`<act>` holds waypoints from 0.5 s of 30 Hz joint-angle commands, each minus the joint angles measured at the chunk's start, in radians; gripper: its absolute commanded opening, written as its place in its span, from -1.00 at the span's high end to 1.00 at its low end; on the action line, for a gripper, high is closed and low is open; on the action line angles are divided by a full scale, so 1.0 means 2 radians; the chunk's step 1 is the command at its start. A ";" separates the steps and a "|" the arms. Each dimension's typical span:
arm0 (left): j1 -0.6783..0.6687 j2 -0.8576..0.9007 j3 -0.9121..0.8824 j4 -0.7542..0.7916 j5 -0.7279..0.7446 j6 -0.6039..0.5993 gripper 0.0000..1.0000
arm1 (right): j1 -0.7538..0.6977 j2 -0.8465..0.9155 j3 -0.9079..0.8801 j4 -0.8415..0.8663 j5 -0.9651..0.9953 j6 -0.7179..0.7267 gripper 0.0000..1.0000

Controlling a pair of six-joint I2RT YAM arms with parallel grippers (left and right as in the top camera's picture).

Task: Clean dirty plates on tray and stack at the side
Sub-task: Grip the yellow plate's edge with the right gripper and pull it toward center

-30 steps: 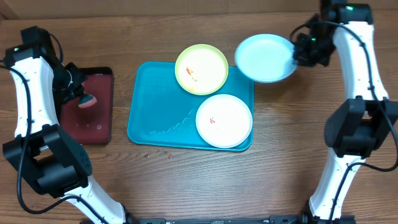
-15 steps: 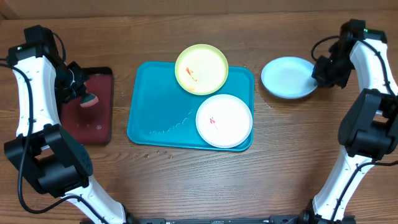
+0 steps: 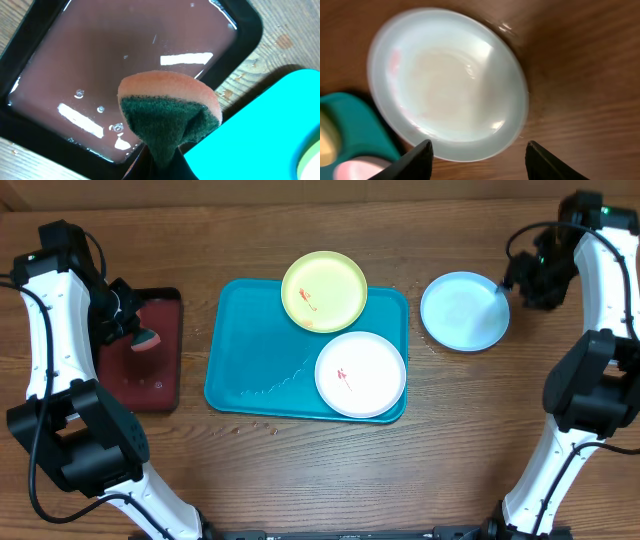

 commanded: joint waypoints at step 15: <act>-0.015 -0.011 0.001 0.004 0.014 0.011 0.91 | 0.233 0.012 -0.026 0.292 0.065 -0.023 -0.23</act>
